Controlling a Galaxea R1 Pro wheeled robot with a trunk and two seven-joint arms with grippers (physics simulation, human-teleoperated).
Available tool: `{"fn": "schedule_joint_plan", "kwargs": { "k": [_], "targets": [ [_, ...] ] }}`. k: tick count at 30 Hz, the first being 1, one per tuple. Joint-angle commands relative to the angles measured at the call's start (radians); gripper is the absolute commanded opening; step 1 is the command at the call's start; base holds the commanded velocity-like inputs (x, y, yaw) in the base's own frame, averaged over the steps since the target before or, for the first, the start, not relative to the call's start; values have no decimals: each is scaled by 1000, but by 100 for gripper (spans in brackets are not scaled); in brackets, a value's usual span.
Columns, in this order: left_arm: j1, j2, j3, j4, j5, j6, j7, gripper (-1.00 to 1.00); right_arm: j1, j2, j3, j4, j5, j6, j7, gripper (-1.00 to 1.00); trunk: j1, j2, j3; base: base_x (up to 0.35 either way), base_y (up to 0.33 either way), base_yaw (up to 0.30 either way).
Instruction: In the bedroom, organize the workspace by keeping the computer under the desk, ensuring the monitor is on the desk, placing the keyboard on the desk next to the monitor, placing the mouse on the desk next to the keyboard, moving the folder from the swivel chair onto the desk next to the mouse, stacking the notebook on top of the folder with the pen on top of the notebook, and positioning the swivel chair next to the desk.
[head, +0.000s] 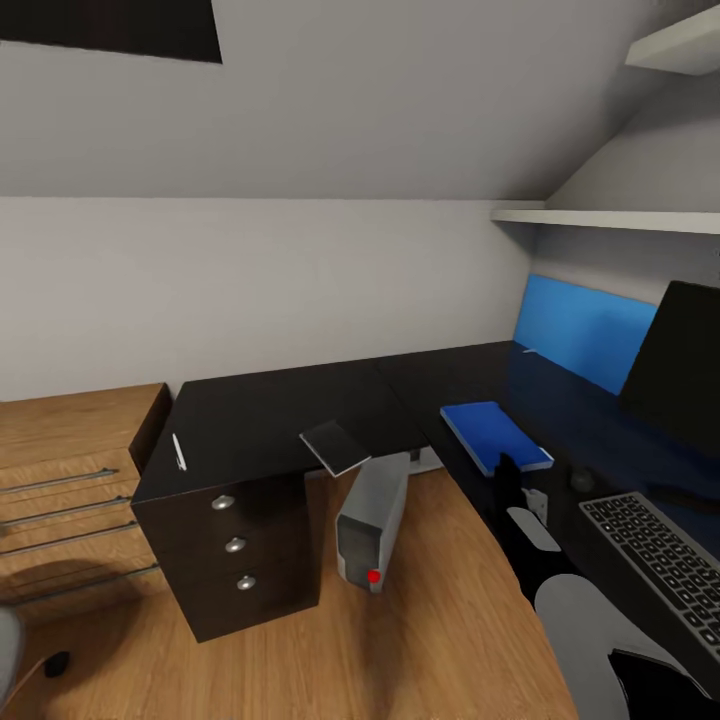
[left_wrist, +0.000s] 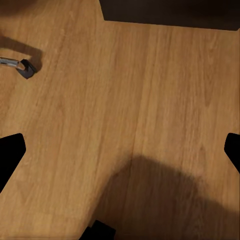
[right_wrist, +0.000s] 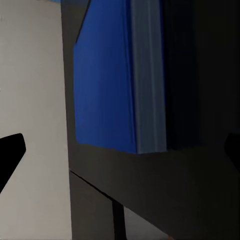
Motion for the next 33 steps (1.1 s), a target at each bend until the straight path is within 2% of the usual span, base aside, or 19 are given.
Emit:
{"fn": "schedule_joint_plan", "kwargs": {
  "k": [1,5,7,10,17,19,20,23,25,27,28,29,30,33],
  "targets": [
    [-1,1,-7,0,11,-6,7,100,-1,1,-2,1,-10,-2,8,100,0,0,-1,-36,0,0],
    [-1,1,-7,0,11,-6,7,100,-1,3,8,1,-9,-2,9,100,0,0,-1,-19,0,0],
    [-1,1,-7,0,11,-6,7,100,-1,3,27,1,-9,-3,9,100,-8,14,5,-4,0,0],
    [-1,1,-6,0,11,-5,7,100,-1,4,92,1,-9,-5,9,100,-19,35,15,-1,0,0],
    [-1,1,-5,0,11,-5,7,100,-1,8,145,-23,-9,-7,12,100,-46,84,37,0,0,0],
    [-1,1,-5,0,11,-5,7,100,-1,9,175,-30,-9,-7,12,100,-54,98,43,0,0,0],
    [-1,1,-5,0,12,-5,7,100,-1,12,234,-36,-9,-8,11,100,-58,105,46,0,0,0],
    [-1,1,-6,0,12,-5,7,100,-1,16,263,-37,-10,-10,10,100,-69,126,55,0,0,0],
    [-1,1,-5,0,12,-5,7,100,-1,27,272,-37,-10,-11,10,100,-77,140,62,0,0,0],
    [-1,1,-5,0,12,-5,7,100,-1,56,297,-31,-5,-8,8,100,-77,140,62,0,0,0],
    [-1,0,-6,0,12,-5,7,100,-1,60,305,-30,-3,-7,6,100,-77,140,62,0,0,0],
    [-1,1,-6,0,12,-5,7,100,-1,68,326,-26,0,-6,5,100,-77,140,62,0,0,0],
    [-1,0,-7,0,11,-5,7,100,-1,80,366,-10,1,-4,2,100,-77,140,62,0,0,0],
    [-1,0,-9,0,10,-5,7,100,-1,95,416,15,3,-1,-4,100,-77,140,62,0,0,0]
  ]
}}
